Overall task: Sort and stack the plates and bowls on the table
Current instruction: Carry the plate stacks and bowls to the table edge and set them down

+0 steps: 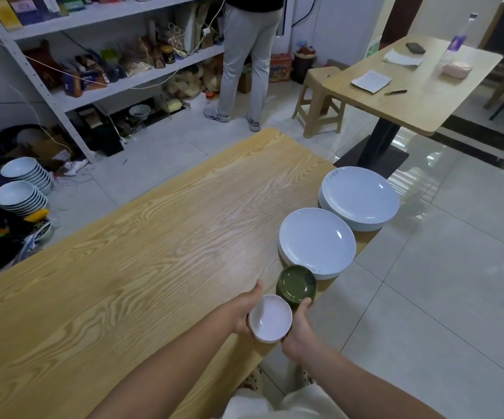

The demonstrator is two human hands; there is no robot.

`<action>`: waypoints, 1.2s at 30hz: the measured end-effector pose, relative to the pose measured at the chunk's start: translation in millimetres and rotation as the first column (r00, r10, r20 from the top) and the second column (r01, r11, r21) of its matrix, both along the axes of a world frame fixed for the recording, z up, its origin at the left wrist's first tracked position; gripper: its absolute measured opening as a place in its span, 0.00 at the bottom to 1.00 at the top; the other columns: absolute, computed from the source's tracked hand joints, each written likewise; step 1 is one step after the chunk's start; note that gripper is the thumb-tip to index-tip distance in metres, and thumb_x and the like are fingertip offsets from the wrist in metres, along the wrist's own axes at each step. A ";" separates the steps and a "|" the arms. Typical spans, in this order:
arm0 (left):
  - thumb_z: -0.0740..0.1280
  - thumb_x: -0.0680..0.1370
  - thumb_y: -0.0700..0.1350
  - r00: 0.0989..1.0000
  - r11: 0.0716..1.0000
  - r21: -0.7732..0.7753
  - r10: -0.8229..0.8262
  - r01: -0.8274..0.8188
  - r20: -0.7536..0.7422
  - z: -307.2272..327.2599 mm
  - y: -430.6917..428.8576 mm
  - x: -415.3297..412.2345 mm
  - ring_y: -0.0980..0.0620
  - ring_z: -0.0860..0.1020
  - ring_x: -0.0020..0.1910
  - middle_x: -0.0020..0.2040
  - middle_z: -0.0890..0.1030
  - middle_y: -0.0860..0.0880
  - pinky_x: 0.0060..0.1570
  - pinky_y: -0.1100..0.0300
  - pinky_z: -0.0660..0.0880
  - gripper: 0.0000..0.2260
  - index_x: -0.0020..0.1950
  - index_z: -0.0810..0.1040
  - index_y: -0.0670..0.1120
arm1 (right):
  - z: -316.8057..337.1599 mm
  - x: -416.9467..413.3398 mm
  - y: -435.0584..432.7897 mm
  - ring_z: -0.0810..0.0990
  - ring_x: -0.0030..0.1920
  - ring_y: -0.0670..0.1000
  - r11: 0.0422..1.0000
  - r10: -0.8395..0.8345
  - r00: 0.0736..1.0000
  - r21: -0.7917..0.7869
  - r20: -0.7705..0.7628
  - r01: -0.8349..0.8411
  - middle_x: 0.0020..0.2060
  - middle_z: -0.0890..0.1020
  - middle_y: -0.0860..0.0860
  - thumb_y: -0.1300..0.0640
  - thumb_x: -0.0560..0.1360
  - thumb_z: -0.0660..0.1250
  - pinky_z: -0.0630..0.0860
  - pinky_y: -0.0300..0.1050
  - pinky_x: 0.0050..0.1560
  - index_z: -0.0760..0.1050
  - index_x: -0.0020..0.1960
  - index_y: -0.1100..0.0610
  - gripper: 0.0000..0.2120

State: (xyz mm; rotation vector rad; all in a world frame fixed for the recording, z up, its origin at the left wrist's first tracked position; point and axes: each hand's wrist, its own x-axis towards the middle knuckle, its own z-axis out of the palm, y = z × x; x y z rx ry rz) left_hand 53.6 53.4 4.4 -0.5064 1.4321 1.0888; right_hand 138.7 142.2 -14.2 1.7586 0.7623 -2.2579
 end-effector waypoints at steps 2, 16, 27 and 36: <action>0.52 0.77 0.68 1.000 1.000 0.008 -0.003 0.003 0.011 0.9 3.0 0.5 0.40 0.78 0.57 0.60 0.78 0.38 0.57 0.45 0.76 0.35 0.70 0.66 0.41 | -0.3 -1.7 -0.4 0.74 0.64 0.63 1.000 0.006 1.000 -0.003 0.002 -0.006 0.64 0.75 0.63 0.26 0.72 0.45 0.72 0.53 0.54 0.65 0.71 0.62 0.45; 0.48 0.79 0.66 0.936 0.980 -0.162 -0.164 0.118 -0.313 -6.4 10.2 -9.4 0.42 0.67 0.71 0.73 0.67 0.42 0.72 0.47 0.63 0.34 0.76 0.62 0.43 | 5.4 -8.3 12.9 0.65 0.71 0.61 0.954 -0.054 0.990 0.299 0.128 0.013 0.74 0.64 0.58 0.31 0.76 0.48 0.66 0.57 0.66 0.57 0.76 0.58 0.39; 0.50 0.82 0.58 0.900 0.968 -0.054 -0.248 0.245 -0.359 -6.1 63.2 -19.0 0.46 0.73 0.65 0.64 0.76 0.45 0.68 0.54 0.67 0.27 0.67 0.72 0.40 | 4.6 -29.2 51.3 0.78 0.59 0.60 0.965 -0.055 0.998 0.257 -0.008 0.055 0.61 0.78 0.59 0.38 0.78 0.56 0.75 0.50 0.50 0.69 0.69 0.60 0.30; 0.49 0.82 0.60 0.899 0.972 -0.023 -0.227 0.236 -0.373 -0.8 70.9 -36.8 0.44 0.71 0.69 0.69 0.73 0.41 0.65 0.55 0.68 0.29 0.72 0.67 0.39 | 5.7 -34.9 61.2 0.72 0.67 0.58 0.966 -0.090 0.996 0.246 0.016 0.084 0.66 0.75 0.59 0.34 0.76 0.54 0.70 0.53 0.68 0.66 0.70 0.60 0.35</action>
